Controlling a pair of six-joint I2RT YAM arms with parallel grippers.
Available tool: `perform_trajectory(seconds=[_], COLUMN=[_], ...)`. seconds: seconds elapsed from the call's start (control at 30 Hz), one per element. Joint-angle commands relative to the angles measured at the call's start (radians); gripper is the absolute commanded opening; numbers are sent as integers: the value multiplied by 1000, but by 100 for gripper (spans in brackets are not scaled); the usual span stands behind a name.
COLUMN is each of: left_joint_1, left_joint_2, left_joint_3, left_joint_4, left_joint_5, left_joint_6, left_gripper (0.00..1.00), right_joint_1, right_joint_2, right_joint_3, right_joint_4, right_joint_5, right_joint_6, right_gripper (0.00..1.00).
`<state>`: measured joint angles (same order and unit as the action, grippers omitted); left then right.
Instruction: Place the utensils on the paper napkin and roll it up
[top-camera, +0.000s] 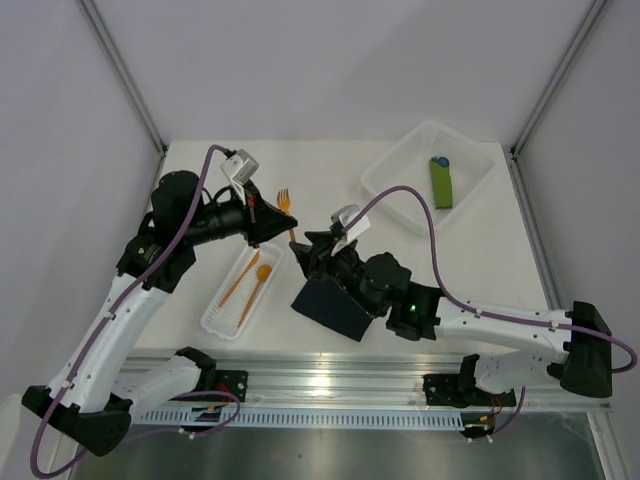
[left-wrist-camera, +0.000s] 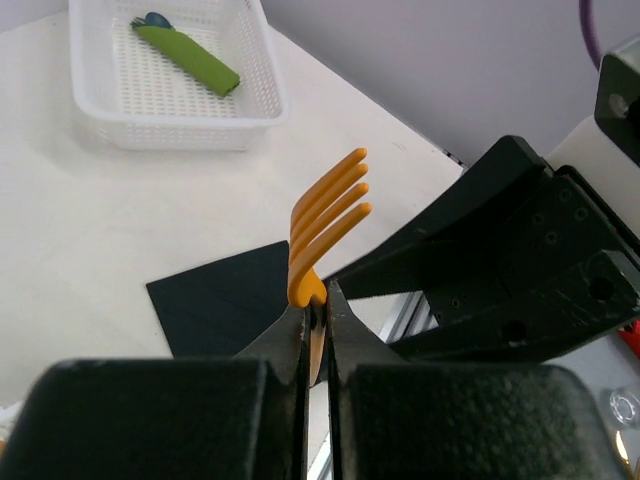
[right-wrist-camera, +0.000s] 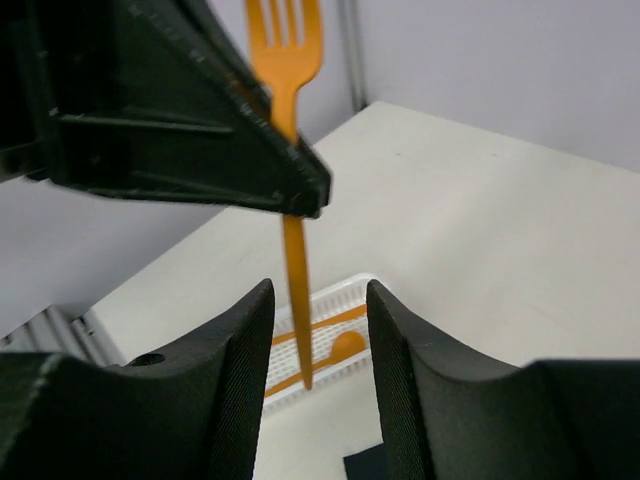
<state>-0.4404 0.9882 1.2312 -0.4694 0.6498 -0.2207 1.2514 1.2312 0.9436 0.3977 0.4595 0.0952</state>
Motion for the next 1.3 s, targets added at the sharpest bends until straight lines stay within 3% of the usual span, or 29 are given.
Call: perform_trajectory(seconds=[0.0, 0.37, 0.57, 0.7, 0.77, 0.8, 0.9, 0.97, 1.07, 1.1, 1.2, 1.27], left_joint_1=[-11, -14, -15, -15, -15, -15, -14, -14, -6, 5, 58, 107], left_joint_2=[-3, -3, -8, -8, -10, -8, -8, -10, -37, -55, -69, -85], left_joint_3=[-16, -21, -26, -32, -35, -33, -18, 8, -18, -31, -114, -203], left_joint_4=[17, 31, 32, 34, 29, 23, -30, -119, -182, -199, -207, -189], left_joint_5=[-42, -44, -44, -45, -56, -65, -130, -215, -353, -456, -593, -604], left_joint_6=[-25, -32, -35, -34, -22, -11, 117, 197, 348, 392, 458, 475], left_gripper=[1, 1, 1, 1, 2, 33, 92, 99, 100, 99, 99, 99], right_joint_1=[5, -6, -23, -26, -30, -35, -66, -102, -200, -220, -256, -274], right_joint_2=[22, 93, 114, 117, 116, 113, 100, 102, 140, 157, 241, 280], right_joint_3=[75, 164, 181, 192, 199, 202, 202, 202, 166, 129, 97, 95], right_joint_4=[-19, -80, -106, -131, -152, -186, -307, -472, -629, -643, -692, -700], right_joint_5=[169, 125, 122, 129, 128, 127, 120, 105, -19, -54, -108, -134], right_joint_6=[-20, 18, 60, 75, 107, 126, 222, 315, 482, 509, 578, 597], right_gripper=[44, 40, 23, 0, 0, 0, 0, 0, 0, 0, 0, 0])
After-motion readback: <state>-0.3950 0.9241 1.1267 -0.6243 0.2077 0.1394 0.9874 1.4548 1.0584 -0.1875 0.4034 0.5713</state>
